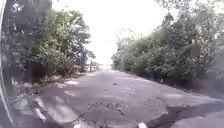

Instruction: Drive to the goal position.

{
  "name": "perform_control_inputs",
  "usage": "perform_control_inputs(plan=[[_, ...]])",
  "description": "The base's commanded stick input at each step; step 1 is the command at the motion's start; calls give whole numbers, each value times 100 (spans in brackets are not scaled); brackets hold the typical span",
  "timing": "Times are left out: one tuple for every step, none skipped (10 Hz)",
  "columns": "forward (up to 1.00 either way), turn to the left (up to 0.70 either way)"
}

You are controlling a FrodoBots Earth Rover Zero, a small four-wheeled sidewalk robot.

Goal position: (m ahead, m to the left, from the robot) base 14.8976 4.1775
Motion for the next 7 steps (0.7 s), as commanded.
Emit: perform_control_inputs(plan=[[70, 0], [70, 0], [70, 0], [70, 0], [70, 0], [70, 0], [70, 0]])
